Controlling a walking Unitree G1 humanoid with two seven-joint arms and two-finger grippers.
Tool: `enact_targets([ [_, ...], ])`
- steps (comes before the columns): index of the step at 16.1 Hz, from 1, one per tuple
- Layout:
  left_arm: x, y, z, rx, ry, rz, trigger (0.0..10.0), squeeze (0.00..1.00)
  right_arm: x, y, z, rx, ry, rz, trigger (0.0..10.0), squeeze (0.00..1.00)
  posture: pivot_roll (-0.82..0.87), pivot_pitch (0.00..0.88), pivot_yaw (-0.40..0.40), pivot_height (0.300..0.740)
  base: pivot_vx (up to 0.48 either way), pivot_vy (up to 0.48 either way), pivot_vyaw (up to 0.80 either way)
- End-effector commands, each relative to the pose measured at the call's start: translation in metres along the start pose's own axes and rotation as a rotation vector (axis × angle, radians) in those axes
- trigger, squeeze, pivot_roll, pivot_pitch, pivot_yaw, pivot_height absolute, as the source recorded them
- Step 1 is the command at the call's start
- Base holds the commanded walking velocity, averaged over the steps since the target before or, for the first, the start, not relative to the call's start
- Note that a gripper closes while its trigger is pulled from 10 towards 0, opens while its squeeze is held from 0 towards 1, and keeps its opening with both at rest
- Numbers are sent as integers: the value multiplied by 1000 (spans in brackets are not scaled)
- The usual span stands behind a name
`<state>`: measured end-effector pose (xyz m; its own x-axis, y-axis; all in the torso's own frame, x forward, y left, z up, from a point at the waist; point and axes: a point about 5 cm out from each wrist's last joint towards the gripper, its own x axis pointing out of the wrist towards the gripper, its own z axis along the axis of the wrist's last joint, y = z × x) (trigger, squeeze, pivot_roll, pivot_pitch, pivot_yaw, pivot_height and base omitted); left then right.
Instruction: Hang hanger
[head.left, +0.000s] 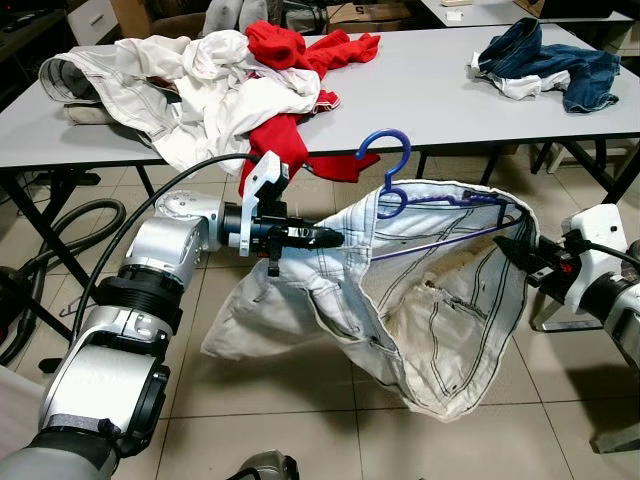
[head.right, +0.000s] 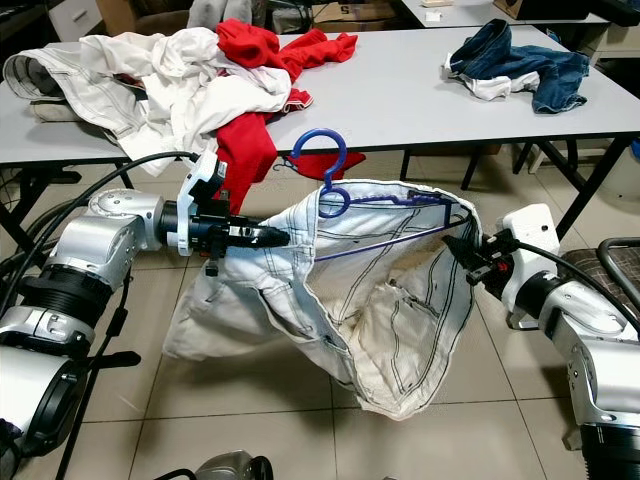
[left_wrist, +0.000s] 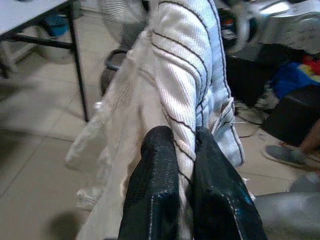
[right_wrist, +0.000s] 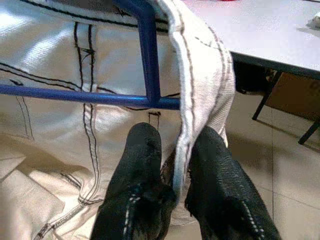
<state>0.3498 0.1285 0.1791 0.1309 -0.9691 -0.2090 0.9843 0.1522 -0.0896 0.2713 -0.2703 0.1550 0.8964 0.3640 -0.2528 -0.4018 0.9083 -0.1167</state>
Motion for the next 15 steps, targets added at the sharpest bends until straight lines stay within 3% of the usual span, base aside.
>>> enact_targets([
  [1, -5, 7, 10, 70, -3, 82, 0, 0, -4, -3, -1, 9, 17, -17, 0, 0, -44, 0, 72, 740, 0, 0, 0],
  [4, -7, 15, 4, 180, 109, 202, 0, 0, -10, -9, -4, 11, 46, -39, 0, 0, -47, 0, 72, 740, 0, 0, 0],
  [9, -4, 9, -3, 291, 218, 134, 0, 0, -13, -26, -3, 17, 81, -122, 0, 0, -48, 0, 72, 740, 0, 0, 0],
  [11, 1, 11, 2, 227, 109, 169, 0, 0, -10, -22, -2, 27, 68, -115, 0, 0, -46, 0, 69, 740, 0, 0, 0],
  [12, 0, 14, 4, 224, 91, 207, 0, 0, -8, -15, -3, 12, 66, -98, 1922, 0, -44, 0, 69, 740, 0, 0, 0],
  [13, -2, 17, 7, 201, 58, 238, 0, 0, -7, -4, -5, 18, 48, -56, 10000, 0, -44, 0, 70, 740, 0, 0, 0],
  [14, -4, 18, 9, 159, 8, 252, 0, 0, -4, 7, -5, 36, 6, -19, 10000, 1000, -45, 0, 72, 740, 0, 0, 0],
  [15, -6, 19, 9, 136, -19, 259, 0, 0, -3, 13, -5, 42, -23, -7, 10000, 1000, -46, 0, 74, 740, 0, 0, 0],
])
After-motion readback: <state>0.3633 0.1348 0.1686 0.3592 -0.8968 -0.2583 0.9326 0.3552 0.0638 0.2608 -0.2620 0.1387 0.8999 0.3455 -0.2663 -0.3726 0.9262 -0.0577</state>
